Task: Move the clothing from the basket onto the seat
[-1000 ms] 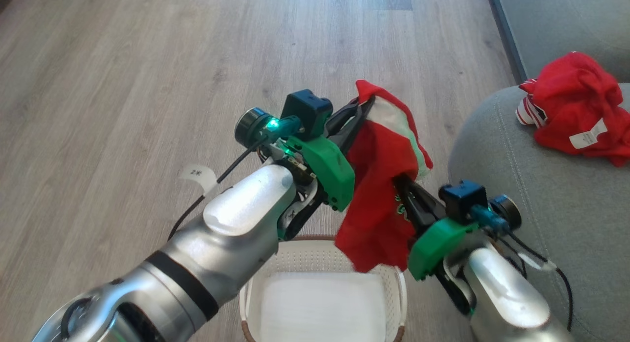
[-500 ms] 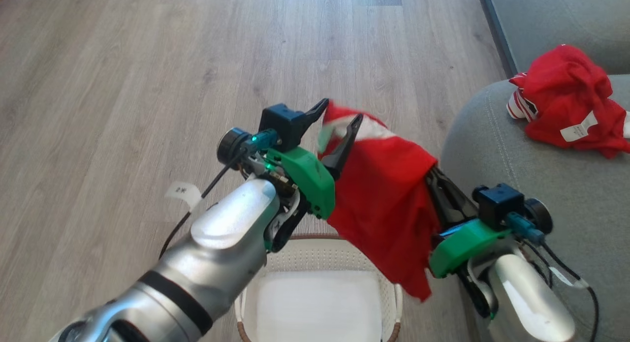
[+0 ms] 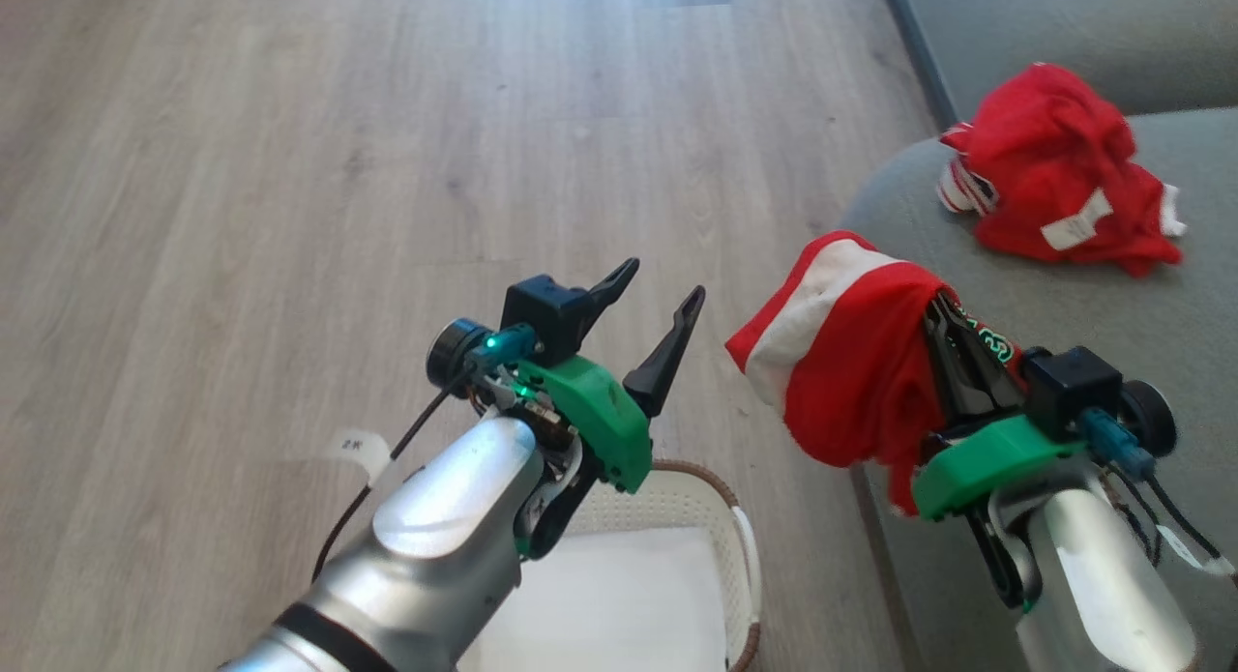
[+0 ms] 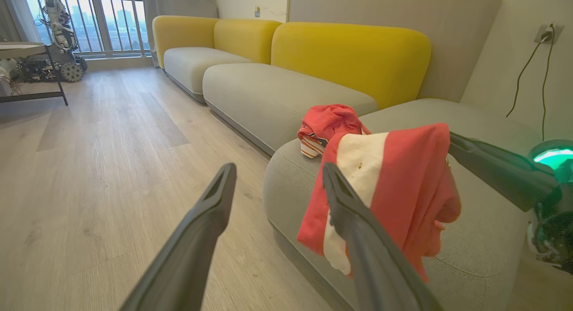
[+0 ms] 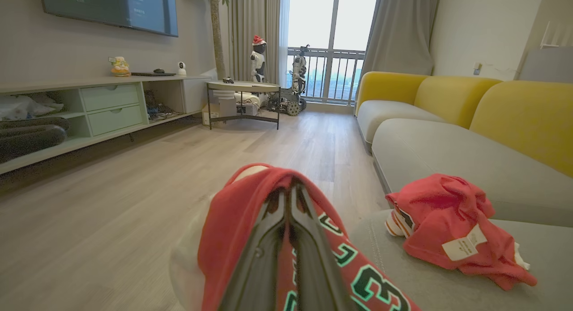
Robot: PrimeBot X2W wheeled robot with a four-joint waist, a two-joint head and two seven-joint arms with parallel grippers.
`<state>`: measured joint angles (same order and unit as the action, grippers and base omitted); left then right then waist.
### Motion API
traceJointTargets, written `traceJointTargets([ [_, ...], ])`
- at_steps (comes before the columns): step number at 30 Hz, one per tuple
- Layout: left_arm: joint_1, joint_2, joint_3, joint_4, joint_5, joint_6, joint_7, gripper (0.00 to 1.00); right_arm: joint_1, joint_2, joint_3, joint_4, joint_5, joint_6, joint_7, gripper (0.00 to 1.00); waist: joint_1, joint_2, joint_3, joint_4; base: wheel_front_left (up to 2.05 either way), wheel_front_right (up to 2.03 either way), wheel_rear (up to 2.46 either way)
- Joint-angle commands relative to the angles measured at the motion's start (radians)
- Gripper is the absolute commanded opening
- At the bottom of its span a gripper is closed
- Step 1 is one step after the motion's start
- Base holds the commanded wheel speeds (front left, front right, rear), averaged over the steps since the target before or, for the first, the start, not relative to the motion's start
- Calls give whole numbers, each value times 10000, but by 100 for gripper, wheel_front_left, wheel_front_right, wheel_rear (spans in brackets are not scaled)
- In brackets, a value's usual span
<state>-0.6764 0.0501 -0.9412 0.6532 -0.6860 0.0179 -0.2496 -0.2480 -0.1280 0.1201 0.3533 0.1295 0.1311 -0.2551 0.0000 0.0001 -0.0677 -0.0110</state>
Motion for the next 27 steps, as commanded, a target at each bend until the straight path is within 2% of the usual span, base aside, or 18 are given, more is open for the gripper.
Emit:
traceJointTargets([
  [1, -327, 113, 472, -336, 135, 0, -122, 100, -72, -73, 82, -418, -121, -4, -67, 0, 0, -1, 13, -268, 0, 0, 0],
  [18, 678, 15, 1072, -990, 985, -138, -122, 100, 189, -581, -764, -1057, -385, -4, -67, 0, 0, -1, 485, -2689, 0, 0, 0],
  [23, 723, 5, 1247, -1179, 1169, -150, -122, 100, -206, -816, -578, -1082, -411, -4, 26, 0, 0, -1, 833, -3284, 0, 0, 0],
  [27, 656, 4, 1290, -1310, 1286, -96, -122, 100, -786, -1007, -463, -1050, -282, -4, 102, 0, 0, -1, 1142, -3424, 0, 0, 0],
])
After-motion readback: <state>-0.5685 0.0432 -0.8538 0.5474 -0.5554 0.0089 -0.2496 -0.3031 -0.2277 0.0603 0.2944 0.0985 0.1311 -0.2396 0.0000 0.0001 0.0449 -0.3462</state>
